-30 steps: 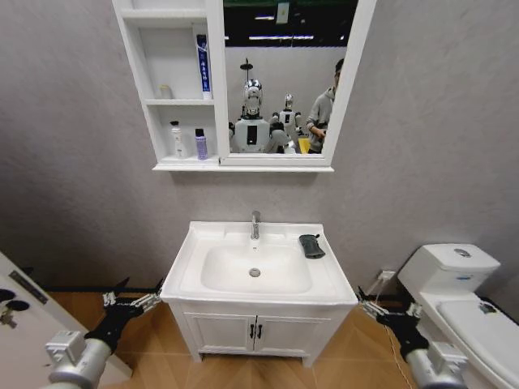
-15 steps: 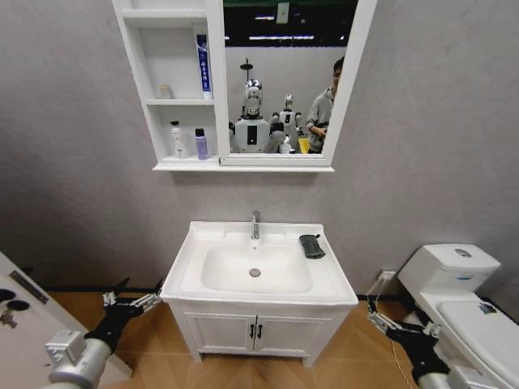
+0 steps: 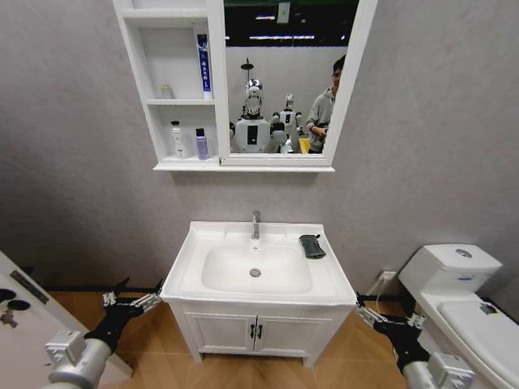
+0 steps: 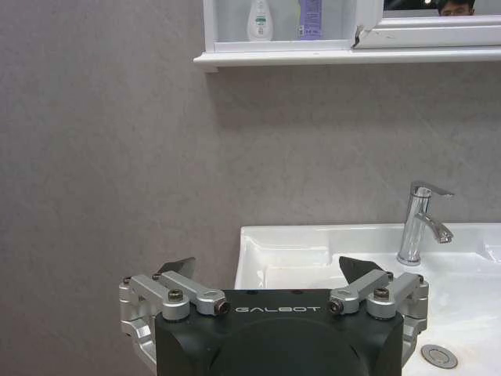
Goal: Move facial cleanser and shampoo from washbasin to cabinet, then wipe washbasin with towel.
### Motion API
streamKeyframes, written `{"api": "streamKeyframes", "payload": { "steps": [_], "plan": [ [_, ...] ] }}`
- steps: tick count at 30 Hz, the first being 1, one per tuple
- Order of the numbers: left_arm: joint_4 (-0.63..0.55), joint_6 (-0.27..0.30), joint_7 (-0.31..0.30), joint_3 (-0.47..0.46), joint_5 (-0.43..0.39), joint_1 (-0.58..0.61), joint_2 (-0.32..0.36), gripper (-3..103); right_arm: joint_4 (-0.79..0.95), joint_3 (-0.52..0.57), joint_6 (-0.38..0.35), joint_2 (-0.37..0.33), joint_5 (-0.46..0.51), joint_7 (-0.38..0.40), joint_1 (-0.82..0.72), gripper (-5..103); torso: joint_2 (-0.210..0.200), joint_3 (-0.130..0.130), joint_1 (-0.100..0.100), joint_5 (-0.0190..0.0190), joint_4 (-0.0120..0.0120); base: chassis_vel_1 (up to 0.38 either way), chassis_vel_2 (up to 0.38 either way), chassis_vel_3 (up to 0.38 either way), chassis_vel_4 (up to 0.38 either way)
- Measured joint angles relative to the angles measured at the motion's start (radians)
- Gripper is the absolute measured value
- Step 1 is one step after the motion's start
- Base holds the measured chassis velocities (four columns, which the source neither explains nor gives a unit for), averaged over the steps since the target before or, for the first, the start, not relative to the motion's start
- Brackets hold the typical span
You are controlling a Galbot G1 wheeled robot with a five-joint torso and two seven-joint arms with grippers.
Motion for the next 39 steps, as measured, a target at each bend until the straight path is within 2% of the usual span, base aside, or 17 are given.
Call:
{"api": "streamKeyframes", "payload": {
  "steps": [22,31,34,39],
  "plan": [
    [0.0,0.0,0.0,0.0,0.0,0.0,0.0,100,-0.002,0.0,0.0,0.0,0.002,0.0,0.001,100,0.0,0.0,0.0,0.0,0.0,0.01,-0.008,-0.009,0.009],
    [0.0,0.0,0.0,0.0,0.0,0.0,0.0,100,-0.003,0.0,0.0,0.0,0.002,0.0,0.001,100,0.0,0.0,0.0,0.0004,-0.0003,0.157,-0.157,-0.177,0.166],
    [0.0,0.0,0.0,0.0,0.0,0.0,0.0,100,-0.003,0.0,0.0,0.0,0.002,-0.001,0.001,100,0.0,0.0,0.0,-0.0006,-0.0001,0.222,-0.24,-0.222,0.251],
    [0.0,0.0,0.0,0.0,0.0,0.0,0.0,100,-0.003,0.0,0.0,0.0,0.002,-0.001,0.001,100,0.0,0.0,0.0,0.0003,-0.0002,0.292,-0.271,-0.278,0.269]
  ]
}}
